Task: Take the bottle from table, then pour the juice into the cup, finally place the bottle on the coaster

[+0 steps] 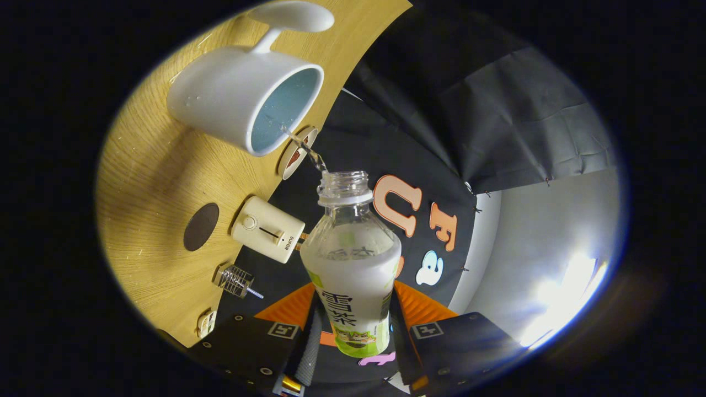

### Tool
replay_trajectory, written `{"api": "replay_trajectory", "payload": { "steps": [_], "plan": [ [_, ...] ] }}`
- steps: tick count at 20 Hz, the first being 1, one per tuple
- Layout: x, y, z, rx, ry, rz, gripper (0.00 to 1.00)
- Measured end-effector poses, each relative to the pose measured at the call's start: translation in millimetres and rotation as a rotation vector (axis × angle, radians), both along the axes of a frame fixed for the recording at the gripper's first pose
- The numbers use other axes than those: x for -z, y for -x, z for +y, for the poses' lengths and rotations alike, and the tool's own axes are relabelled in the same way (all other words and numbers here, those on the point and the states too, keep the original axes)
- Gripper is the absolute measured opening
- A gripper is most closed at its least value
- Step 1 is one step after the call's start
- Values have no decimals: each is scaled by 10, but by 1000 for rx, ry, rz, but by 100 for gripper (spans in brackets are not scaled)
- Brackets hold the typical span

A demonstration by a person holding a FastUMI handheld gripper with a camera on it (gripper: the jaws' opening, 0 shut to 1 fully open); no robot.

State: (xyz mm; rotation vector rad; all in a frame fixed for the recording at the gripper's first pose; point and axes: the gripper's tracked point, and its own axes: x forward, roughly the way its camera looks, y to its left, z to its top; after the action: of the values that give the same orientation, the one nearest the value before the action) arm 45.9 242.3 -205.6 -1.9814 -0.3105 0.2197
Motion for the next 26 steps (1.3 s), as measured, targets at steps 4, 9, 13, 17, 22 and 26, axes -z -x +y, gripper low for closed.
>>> {"api": "replay_trajectory", "payload": {
  "steps": [4,9,13,17,22,26],
  "plan": [
    [-14,-3,28,-16,23,1,59],
    [35,43,76,-37,56,9,60],
    [49,-8,63,-41,65,15,59],
    [83,-49,51,-41,68,21,59],
    [139,-27,46,-20,39,47,60],
    [263,-27,-21,38,-61,122,60]
  ]
}}
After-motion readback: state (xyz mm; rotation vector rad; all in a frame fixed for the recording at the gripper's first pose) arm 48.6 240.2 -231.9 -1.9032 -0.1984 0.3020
